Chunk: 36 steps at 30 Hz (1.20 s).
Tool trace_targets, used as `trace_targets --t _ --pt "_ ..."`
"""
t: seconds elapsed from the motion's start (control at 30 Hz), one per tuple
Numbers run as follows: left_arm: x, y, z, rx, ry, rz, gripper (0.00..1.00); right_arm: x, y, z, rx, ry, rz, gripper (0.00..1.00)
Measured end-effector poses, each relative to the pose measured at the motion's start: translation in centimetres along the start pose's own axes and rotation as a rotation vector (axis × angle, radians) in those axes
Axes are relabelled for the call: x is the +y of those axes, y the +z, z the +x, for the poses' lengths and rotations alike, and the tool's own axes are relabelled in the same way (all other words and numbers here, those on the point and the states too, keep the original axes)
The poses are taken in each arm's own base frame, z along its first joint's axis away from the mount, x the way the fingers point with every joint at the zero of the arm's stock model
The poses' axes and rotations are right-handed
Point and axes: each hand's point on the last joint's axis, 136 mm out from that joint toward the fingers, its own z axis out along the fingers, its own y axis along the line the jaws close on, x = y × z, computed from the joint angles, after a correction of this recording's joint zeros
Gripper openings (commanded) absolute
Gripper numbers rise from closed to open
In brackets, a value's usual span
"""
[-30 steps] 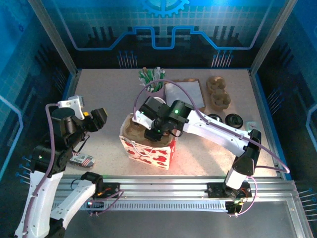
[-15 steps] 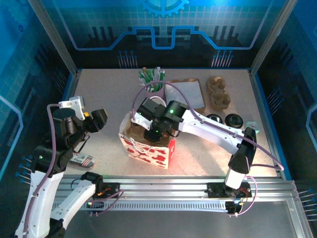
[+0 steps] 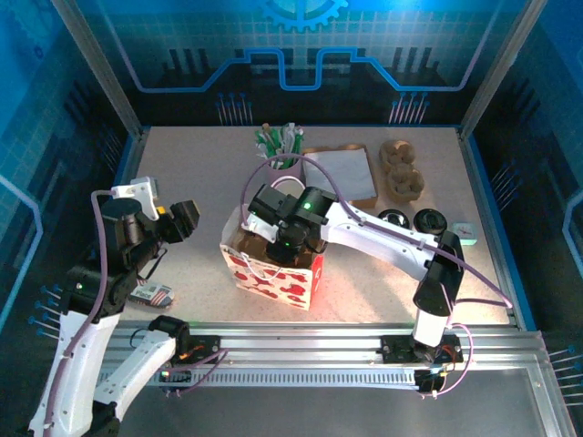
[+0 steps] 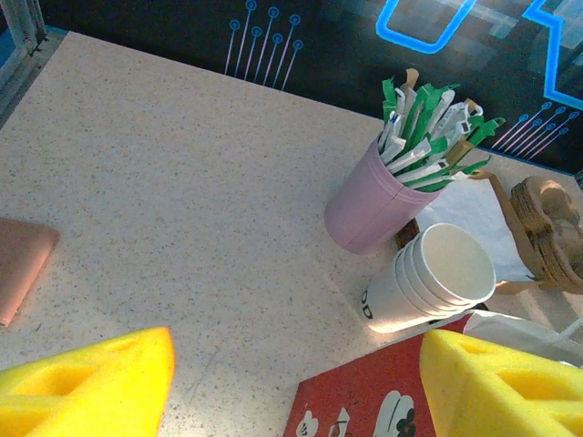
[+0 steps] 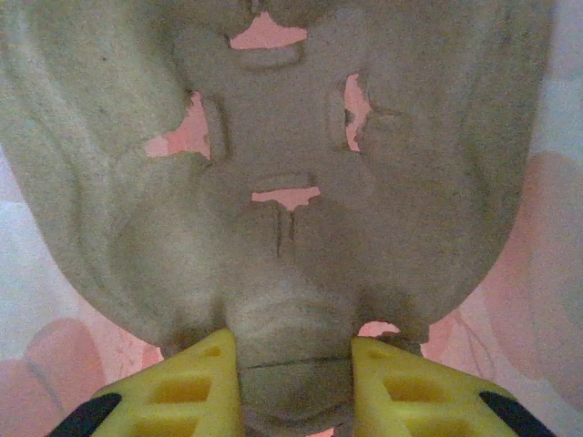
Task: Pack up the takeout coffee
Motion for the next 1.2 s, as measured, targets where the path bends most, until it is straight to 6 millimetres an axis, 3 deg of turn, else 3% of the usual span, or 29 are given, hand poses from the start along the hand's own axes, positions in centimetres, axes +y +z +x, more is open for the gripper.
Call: trace_targets --t 0.23,1.2 --pt "0.0 0.3 0.2 0.003 0.0 -0.001 0.72 0.0 2.0 0.9 0.076 -0.011 0.015 0.29" --pt "0.4 1.4 1.3 0.039 0.003 -0.012 0.73 0.4 5.4 2.4 0.173 -0.017 0.03 0.27"
